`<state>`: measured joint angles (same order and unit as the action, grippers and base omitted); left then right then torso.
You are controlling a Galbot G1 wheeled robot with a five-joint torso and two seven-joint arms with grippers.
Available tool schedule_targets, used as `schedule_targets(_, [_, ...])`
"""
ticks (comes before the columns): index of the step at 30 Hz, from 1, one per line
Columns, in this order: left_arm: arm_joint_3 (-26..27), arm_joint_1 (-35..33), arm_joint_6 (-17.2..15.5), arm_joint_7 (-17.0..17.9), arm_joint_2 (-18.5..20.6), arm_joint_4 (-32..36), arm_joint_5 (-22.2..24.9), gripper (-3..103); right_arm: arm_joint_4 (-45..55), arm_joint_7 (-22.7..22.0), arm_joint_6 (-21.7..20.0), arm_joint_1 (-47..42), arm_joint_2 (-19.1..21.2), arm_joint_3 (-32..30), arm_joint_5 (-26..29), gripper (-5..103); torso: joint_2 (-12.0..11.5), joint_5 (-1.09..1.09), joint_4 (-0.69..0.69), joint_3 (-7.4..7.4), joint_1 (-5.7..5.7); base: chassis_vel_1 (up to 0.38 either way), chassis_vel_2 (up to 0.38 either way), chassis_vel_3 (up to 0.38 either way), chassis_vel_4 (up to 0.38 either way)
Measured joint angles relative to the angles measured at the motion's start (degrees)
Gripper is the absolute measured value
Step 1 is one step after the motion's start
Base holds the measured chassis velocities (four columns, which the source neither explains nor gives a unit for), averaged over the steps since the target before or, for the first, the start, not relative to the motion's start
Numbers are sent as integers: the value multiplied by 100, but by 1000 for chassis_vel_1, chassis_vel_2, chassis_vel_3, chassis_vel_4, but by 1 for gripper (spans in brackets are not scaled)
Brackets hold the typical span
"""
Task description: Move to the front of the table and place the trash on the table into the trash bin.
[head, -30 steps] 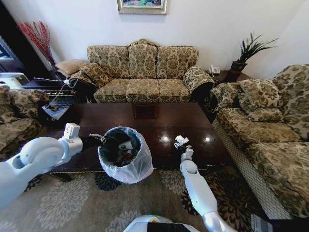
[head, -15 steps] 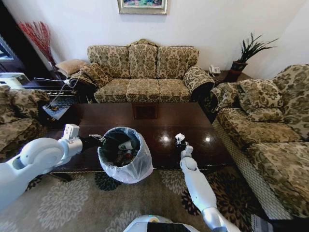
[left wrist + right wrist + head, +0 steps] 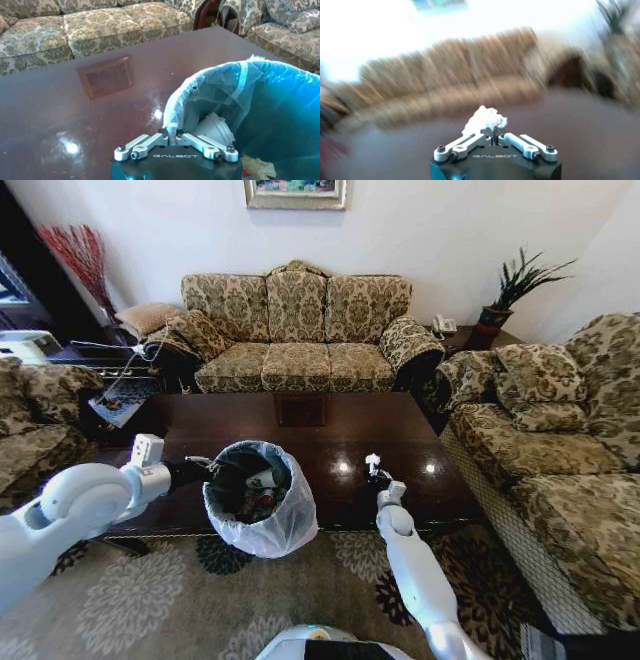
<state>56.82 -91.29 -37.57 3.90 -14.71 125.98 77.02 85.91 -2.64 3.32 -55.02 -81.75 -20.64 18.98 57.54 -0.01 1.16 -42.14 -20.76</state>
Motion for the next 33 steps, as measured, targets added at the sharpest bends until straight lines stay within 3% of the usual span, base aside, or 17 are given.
schedule_targets(2, [32, 24, 9, 6, 243, -171, 129, 1, 997, 345, 120, -128, 147, 197, 176, 0, 0, 0, 0, 1, 0, 0, 0, 0, 0])
schedule_targets(4, [45, 32, 23, 12, 313, -222, 186, 1, 1301, 437, 120, -153, 201, 272, 319, 0, 0, 3, 1, 1, 0, 0, 0, 0, 0])
schedule_targets(7, [55, 76, 133, 52, 705, -509, 537, 1, 2993, 851, -20, -274, 545, 778, 1386, 0, 0, 0, 1, 1, 0, 0, 0, 0, 0])
schedule_targets(9, [55, 80, 152, 59, 757, -545, 559, 1, 3191, 931, -61, -294, 605, 846, 1508, 0, 0, -1, 1, 1, 0, 0, 0, 0, 0])
schedule_targets(12, [20, 84, 267, 51, 929, -675, 599, 1, 4134, 1593, -264, -395, 1045, 1403, 1979, 0, 1, 1, 0, 1, 0, 0, 0, 0, 0])
schedule_targets(17, [5, 83, 320, 28, 926, -618, 600, 1, 4317, 1992, -403, -342, 1303, 2128, 1741, 0, 1, 1, 0, 1, 0, 0, 0, 0, 0])
schedule_targets(25, [-2, 82, 312, 16, 765, -274, 632, 1, 3753, 1837, -404, -186, 1143, 2837, 1147, 0, 0, 1, 1, 0, 0, 0, 0, 0, 0])
schedule_targets(26, [1, 82, 284, 11, 721, -161, 656, 1, 3657, 1773, -400, -176, 1081, 2918, 1077, 9, 0, 1, 1, 0, 0, 0, 0, 0, 0])
schedule_targets(27, [4, 82, 270, 12, 705, -115, 664, 1, 3635, 1743, -399, -172, 1055, 2947, 1061, 9, 0, 1, 1, 0, 0, 0, 0, 0, 0])
schedule_targets(30, [6, 82, 254, 15, 691, -83, 668, 1, 3633, 1720, -397, -173, 1038, 2954, 1050, 25, 0, 2, 1, 0, 0, 0, 0, 0, 0])
schedule_targets(33, [6, 82, 254, 18, 691, -90, 668, 1, 3660, 1721, -390, -192, 1051, 2922, 1054, 30, 1, 1, 1, 0, 0, 0, 0, 0, 0])
